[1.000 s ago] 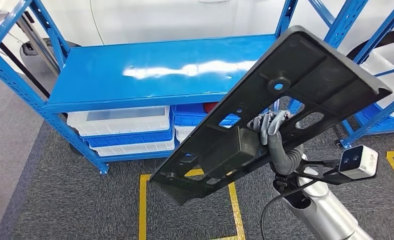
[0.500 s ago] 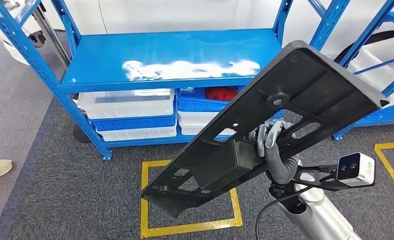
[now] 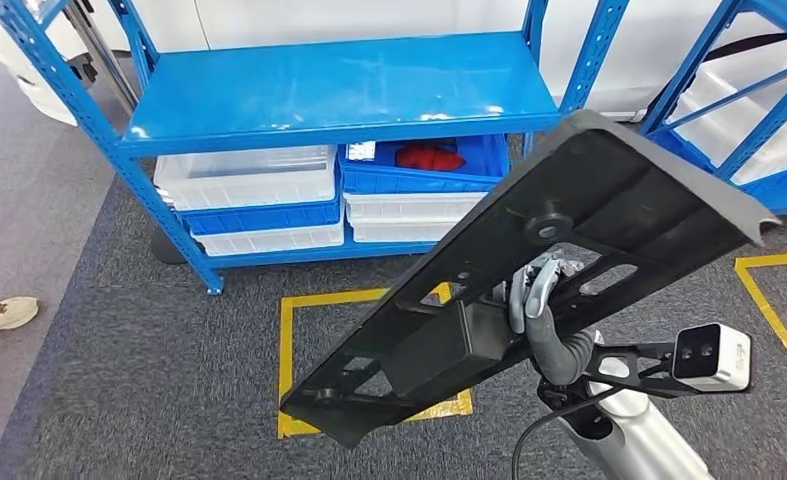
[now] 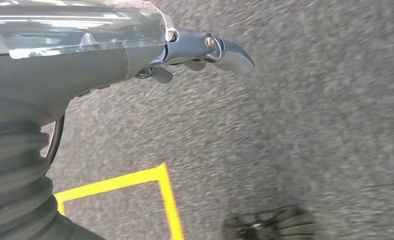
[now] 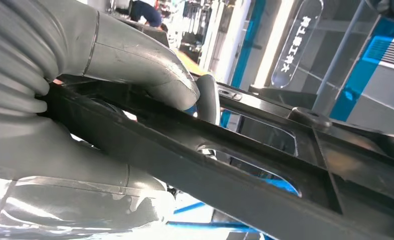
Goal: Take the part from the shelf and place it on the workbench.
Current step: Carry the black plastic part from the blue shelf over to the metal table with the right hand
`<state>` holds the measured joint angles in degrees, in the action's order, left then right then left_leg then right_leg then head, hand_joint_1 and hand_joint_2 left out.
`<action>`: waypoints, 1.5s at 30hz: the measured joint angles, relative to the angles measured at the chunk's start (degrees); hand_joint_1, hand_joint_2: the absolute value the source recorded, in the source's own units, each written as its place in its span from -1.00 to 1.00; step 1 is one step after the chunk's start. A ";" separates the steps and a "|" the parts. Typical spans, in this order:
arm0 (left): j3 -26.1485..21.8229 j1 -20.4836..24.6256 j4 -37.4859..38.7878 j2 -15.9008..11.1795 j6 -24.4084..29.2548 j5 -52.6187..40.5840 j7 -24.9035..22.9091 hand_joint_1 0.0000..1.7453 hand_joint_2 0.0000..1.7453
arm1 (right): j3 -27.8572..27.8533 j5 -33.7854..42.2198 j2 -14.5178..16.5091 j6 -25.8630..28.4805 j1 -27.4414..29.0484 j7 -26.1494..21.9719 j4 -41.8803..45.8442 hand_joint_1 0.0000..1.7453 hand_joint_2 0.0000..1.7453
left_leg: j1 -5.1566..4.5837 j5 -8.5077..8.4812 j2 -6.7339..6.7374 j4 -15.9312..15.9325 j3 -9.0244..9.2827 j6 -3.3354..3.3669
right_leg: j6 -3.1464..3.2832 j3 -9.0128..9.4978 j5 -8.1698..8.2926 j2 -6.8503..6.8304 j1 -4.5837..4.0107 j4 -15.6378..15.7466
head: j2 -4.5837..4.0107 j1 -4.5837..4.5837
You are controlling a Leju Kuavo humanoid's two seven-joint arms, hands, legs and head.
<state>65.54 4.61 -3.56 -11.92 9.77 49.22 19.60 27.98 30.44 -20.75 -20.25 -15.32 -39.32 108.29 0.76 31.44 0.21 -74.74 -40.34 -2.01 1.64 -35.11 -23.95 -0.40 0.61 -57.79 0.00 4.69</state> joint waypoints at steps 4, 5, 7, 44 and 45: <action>-0.13 0.03 0.00 0.45 1.30 0.00 -1.71 -1.00 1.00 | -1.32 0.50 -1.14 -1.60 0.32 0.07 -0.10 1.00 1.00 | -0.11 -3.09 -0.10 10.49 10.80 0.64 | -0.88 -4.00 2.67 0.04 -0.06 -0.84 | 0.00 0.01; -0.17 0.06 0.00 0.50 1.44 0.00 -1.94 -1.00 1.00 | -1.53 0.52 -1.33 -1.87 0.31 0.09 -0.13 1.00 1.00 | -0.23 -1.55 -0.11 14.35 13.38 0.92 | -1.23 -4.39 3.27 0.00 -0.10 -0.93 | 0.00 0.00; -0.24 0.02 -0.03 0.72 1.54 0.00 -2.16 -1.00 1.00 | -1.86 0.55 -1.63 -2.09 0.23 0.18 -0.20 1.00 1.00 | -0.52 0.35 -0.12 18.65 15.54 1.54 | -2.01 -4.58 4.45 -0.12 -0.06 -0.83 | 0.00 -0.01; -4.62 -1.05 -0.22 4.27 1.77 0.00 -2.73 -1.00 1.00 | -3.24 -9.82 8.82 -5.08 0.64 3.28 1.55 1.00 1.00 | 0.20 -4.49 0.11 17.19 9.66 3.00 | -3.77 -7.31 -6.22 1.09 0.54 -14.26 | 0.00 -0.02; -4.70 -1.14 -0.22 4.27 1.94 0.00 -2.79 -1.00 1.00 | -3.21 -11.43 9.39 -4.99 1.68 2.79 1.91 1.00 1.00 | 0.09 -4.52 0.74 17.16 9.53 3.04 | -3.78 -7.95 -6.79 0.96 0.54 -16.28 | 0.00 -0.02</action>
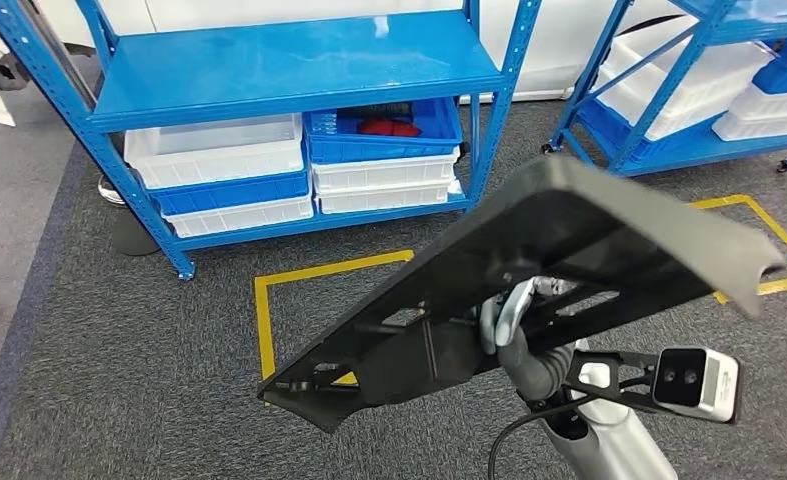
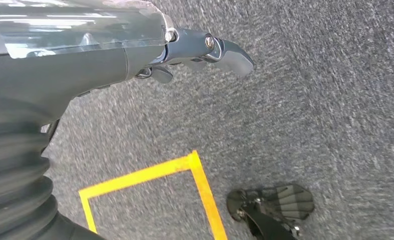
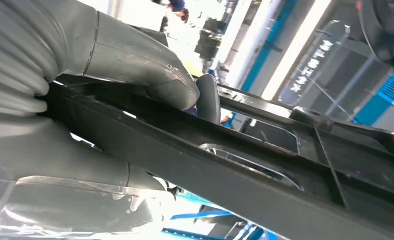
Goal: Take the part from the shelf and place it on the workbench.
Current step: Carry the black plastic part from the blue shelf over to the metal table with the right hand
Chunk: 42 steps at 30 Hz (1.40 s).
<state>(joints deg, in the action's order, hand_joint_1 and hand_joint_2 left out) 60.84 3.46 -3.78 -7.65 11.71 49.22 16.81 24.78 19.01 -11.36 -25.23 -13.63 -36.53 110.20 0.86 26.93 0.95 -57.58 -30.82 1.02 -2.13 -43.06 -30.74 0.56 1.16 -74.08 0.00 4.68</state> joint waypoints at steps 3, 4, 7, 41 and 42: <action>-0.05 0.01 0.00 0.00 -0.27 0.00 -0.08 -1.00 1.00 | 0.08 -3.42 1.55 0.69 2.10 -0.62 1.56 1.00 1.00 | -0.31 0.04 1.74 -0.08 -0.07 -0.06 | 0.65 4.44 3.34 -1.45 -0.20 6.38 | 0.00 0.00; -0.03 0.04 0.00 -0.01 -0.58 0.00 -0.13 -1.00 1.00 | 0.08 -4.07 1.92 0.97 2.37 -0.68 2.25 1.00 1.00 | -0.53 0.11 2.27 -0.15 -0.04 -0.20 | 1.12 6.65 4.39 -2.79 -0.57 10.23 | 0.00 0.00; 0.11 0.14 -0.01 -0.18 -1.59 0.00 -0.29 -1.00 1.00 | 0.09 -5.09 2.68 1.76 2.85 -0.79 3.99 1.00 1.00 | -0.90 0.31 3.80 -0.18 0.05 -0.96 | 2.48 8.91 5.03 -4.41 -1.56 15.09 | 0.00 0.00; 3.29 0.71 -0.56 -0.13 -3.14 0.00 1.66 -1.00 1.00 | -7.58 -9.35 3.78 -3.76 13.26 -2.85 12.02 1.00 1.00 | -0.28 2.54 4.34 -1.11 1.06 -2.73 | 3.51 8.22 5.15 -3.00 -1.10 14.94 | 0.00 0.00; 3.25 0.76 -0.57 -0.11 -2.87 0.00 1.57 -1.00 1.00 | -8.41 -9.28 4.66 -5.34 13.47 -2.85 12.04 1.00 1.00 | -0.14 3.86 2.90 -3.01 0.30 -2.94 | 3.90 8.25 5.29 -2.36 -0.95 15.11 | 0.00 0.00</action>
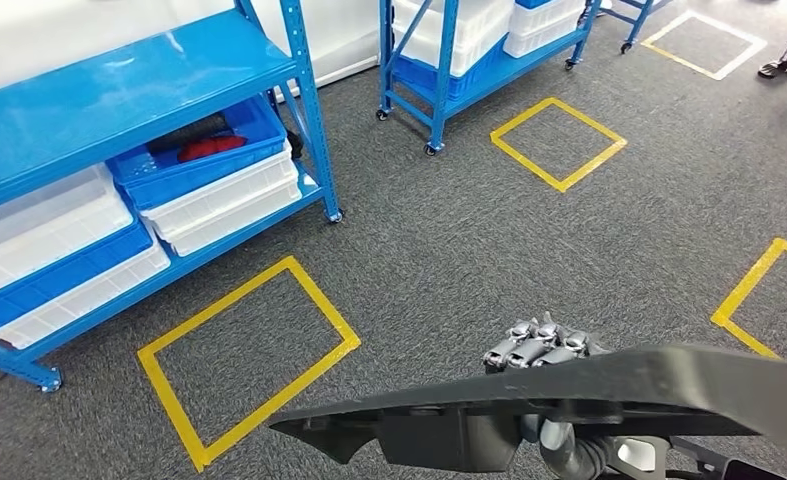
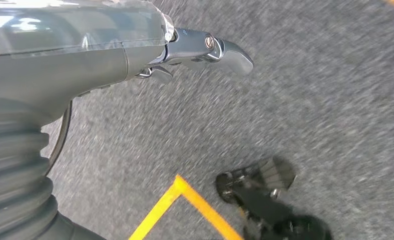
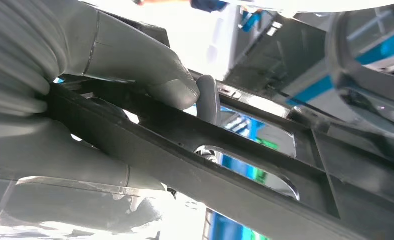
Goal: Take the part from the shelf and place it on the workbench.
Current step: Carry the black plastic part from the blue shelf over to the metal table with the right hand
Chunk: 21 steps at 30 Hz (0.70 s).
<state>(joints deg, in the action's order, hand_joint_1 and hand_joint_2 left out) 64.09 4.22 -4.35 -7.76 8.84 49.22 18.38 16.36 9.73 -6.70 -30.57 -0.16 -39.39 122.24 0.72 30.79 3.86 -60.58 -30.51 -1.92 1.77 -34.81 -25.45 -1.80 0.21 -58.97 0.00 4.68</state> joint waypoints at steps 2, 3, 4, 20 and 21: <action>-0.13 -0.16 0.00 -0.01 0.53 0.00 -0.19 -1.00 1.00 | -1.57 0.24 1.89 -2.62 0.23 0.00 -0.01 1.00 1.00 | 0.09 3.64 -2.76 -6.94 -3.19 -0.15 | 0.56 -0.05 0.12 1.35 -0.02 0.05 | 0.00 0.00; -0.21 -0.33 0.00 -0.02 0.75 0.00 -0.28 -1.00 1.00 | -2.30 0.35 2.76 -3.53 0.38 0.00 -0.06 1.00 1.00 | 0.08 5.07 -3.23 -10.74 -5.07 -0.16 | 0.71 -0.08 0.15 2.14 -0.10 0.04 | 0.00 0.00; -0.33 -0.48 0.00 -0.01 0.96 0.00 -0.33 -1.00 1.00 | -3.02 0.45 3.56 -4.24 0.53 0.00 -0.14 1.00 1.00 | 0.05 5.51 -3.42 -13.19 -6.40 -0.15 | 0.77 -0.09 0.17 2.98 -0.18 0.01 | 0.00 0.00; -3.00 -0.35 0.00 -0.88 0.95 0.00 3.13 -1.00 1.00 | -4.99 4.14 7.17 -2.06 -1.41 0.00 -3.25 1.00 1.00 | -0.10 -3.87 -1.86 3.32 -0.35 2.73 | -2.62 -8.38 -6.16 2.21 0.42 -15.87 | 0.00 0.00; -3.00 -0.27 0.00 -0.90 1.03 0.00 3.04 -1.00 1.00 | -4.97 4.15 7.24 -1.53 -1.52 0.01 -3.44 1.00 1.00 | -0.10 -3.80 -1.18 3.30 -0.33 2.64 | -2.72 -7.68 -5.05 1.84 0.59 -14.64 | 0.00 0.00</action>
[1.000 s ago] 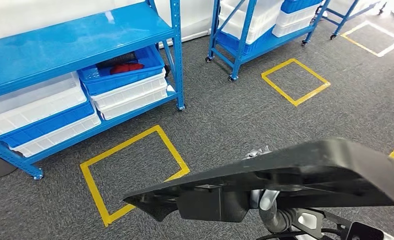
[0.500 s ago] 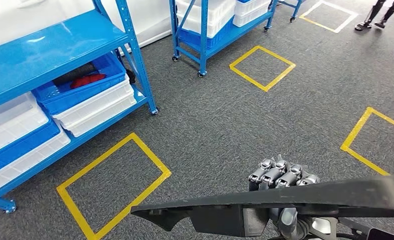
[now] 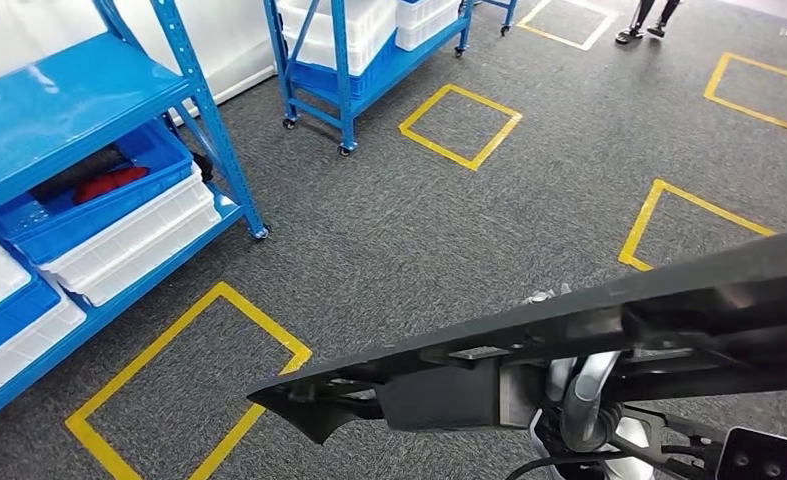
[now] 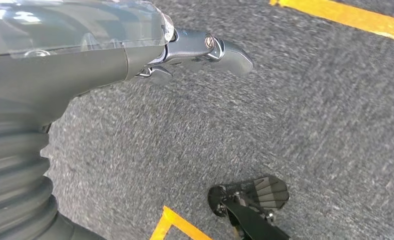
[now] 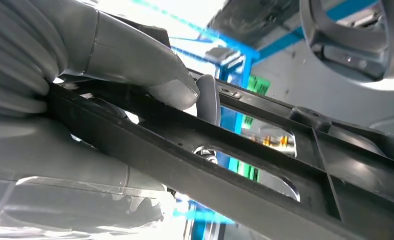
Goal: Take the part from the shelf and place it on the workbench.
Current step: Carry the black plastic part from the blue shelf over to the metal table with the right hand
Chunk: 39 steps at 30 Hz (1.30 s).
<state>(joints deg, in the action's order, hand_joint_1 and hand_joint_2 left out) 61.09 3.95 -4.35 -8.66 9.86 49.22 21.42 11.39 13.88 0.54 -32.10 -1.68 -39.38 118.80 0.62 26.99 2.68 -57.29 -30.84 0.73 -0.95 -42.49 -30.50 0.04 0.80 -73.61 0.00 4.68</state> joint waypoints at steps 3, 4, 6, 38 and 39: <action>0.05 0.21 0.01 -0.19 0.21 0.00 -0.64 -1.00 1.00 | 0.24 -0.02 0.05 2.60 -0.54 0.02 -0.16 1.00 1.00 | -0.21 0.51 1.78 -0.18 0.37 -0.71 | 0.33 5.86 4.20 -3.76 -0.17 10.74 | 0.00 0.01; 0.11 0.19 0.02 -0.32 0.27 0.00 -0.92 -1.00 1.00 | 0.36 -0.03 0.04 3.39 -0.64 0.01 -0.16 1.00 1.00 | -0.36 0.73 2.35 -0.25 0.53 -1.04 | 0.71 7.05 4.63 -4.72 -0.39 13.06 | 0.00 0.01; 0.28 0.22 0.02 -0.56 0.39 0.00 -1.50 -1.00 1.00 | 0.52 -0.07 0.02 4.14 -0.52 0.00 -0.15 1.00 1.00 | -0.55 1.05 3.60 -0.24 0.82 -1.70 | 1.60 7.34 4.57 -4.20 -0.82 14.10 | 0.00 0.01; 7.07 0.61 0.02 -0.82 -0.07 0.00 -5.16 -1.00 1.00 | -4.20 -5.23 1.81 3.88 4.98 -0.01 1.23 1.00 1.00 | -0.70 0.98 4.41 0.01 0.80 -1.76 | 1.83 8.08 4.06 -2.73 -0.97 14.63 | 0.00 0.01; 7.13 0.78 0.02 -0.80 -0.09 0.00 -5.19 -1.00 1.00 | -4.23 -5.34 1.84 3.93 5.05 -0.01 1.36 1.00 1.00 | -0.55 1.32 4.22 -0.21 0.91 -2.10 | 2.16 8.18 4.20 -2.09 -0.90 14.85 | 0.00 0.01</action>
<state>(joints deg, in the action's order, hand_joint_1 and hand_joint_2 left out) 68.22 4.73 -4.33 -9.46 9.78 49.22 16.23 7.16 8.54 2.38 -28.17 3.37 -39.39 120.16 0.07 28.31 6.90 -57.50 -29.93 -1.37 1.21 -34.30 -26.30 -2.05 -0.10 -58.76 0.00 4.68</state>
